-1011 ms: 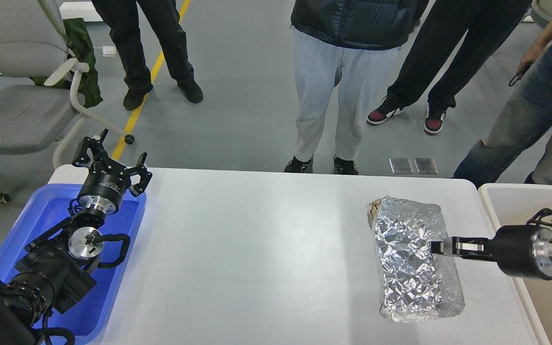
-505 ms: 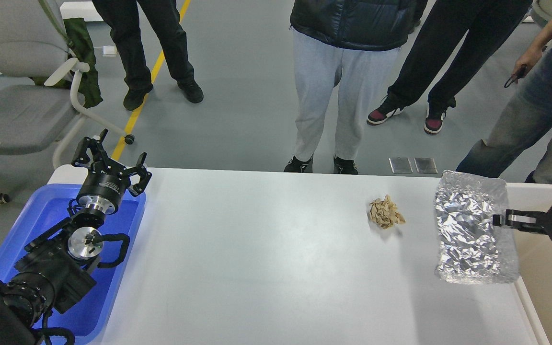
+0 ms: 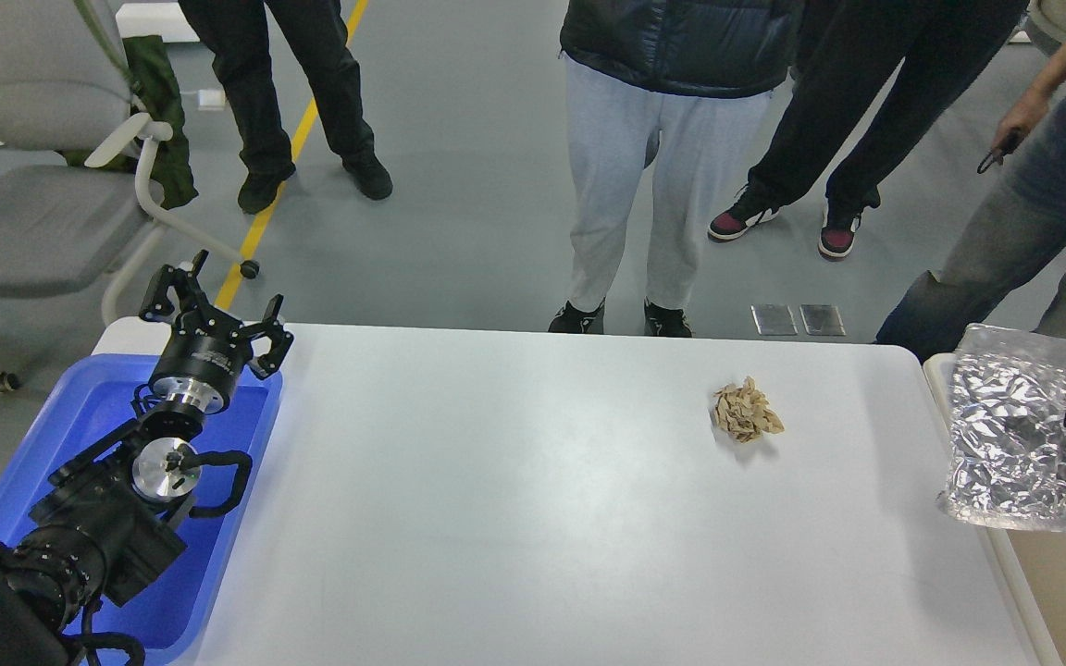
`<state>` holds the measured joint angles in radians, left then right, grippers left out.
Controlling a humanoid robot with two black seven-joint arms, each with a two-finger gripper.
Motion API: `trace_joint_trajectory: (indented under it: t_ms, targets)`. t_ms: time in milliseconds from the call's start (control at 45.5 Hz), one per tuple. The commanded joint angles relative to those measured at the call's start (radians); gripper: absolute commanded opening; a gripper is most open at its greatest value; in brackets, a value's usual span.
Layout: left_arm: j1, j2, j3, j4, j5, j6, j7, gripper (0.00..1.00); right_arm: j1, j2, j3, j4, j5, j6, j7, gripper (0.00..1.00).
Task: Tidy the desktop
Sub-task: 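Drag the foil bag with the right gripper toward the white bin, then lower the foil bag into the white bin and release it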
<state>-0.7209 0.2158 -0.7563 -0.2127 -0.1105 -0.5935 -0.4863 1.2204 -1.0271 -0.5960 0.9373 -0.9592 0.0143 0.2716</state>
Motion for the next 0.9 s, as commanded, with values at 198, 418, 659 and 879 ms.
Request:
trace_joint_trajectory:
  t_ms: [198,418,659,879]
  targets:
    - [0.000,0.001,0.000,0.001,0.000,0.000,0.000,1.00,-0.229,0.226,-0.001,-0.509,0.008,-0.106,0.067,0.00]
    - [0.000,-0.001,-0.001,0.001,0.000,0.001,0.000,1.00,-0.317,0.305,-0.004,-0.676,0.007,-0.116,0.063,0.00]
    - [0.000,-0.001,0.000,0.001,0.000,0.001,0.000,1.00,-0.418,0.354,-0.008,-0.764,0.005,-0.102,0.034,0.00]
    - [0.000,-0.001,0.000,0.001,0.000,0.001,0.000,1.00,-0.450,0.395,-0.008,-0.775,0.005,-0.114,0.014,0.00]
